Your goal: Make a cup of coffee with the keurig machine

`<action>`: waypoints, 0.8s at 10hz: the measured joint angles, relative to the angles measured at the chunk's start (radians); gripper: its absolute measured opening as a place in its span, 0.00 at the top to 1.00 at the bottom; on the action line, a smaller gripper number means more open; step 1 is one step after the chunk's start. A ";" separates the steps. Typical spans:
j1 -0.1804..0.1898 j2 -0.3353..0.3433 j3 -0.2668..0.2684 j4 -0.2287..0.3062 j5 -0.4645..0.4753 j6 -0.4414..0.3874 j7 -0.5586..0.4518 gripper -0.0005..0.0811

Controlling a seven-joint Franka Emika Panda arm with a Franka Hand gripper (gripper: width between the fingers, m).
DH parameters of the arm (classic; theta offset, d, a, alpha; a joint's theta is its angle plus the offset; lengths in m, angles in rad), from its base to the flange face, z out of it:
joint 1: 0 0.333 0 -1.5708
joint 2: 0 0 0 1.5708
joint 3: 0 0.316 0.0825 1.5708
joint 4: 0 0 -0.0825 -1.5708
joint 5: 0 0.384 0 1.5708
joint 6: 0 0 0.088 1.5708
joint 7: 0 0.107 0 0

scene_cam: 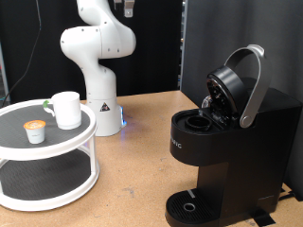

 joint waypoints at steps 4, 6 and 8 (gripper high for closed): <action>0.000 -0.001 0.002 -0.055 0.044 0.074 0.003 0.01; 0.000 -0.001 0.001 -0.104 0.004 0.118 -0.026 0.01; -0.001 0.002 -0.010 -0.125 -0.040 0.134 -0.100 0.01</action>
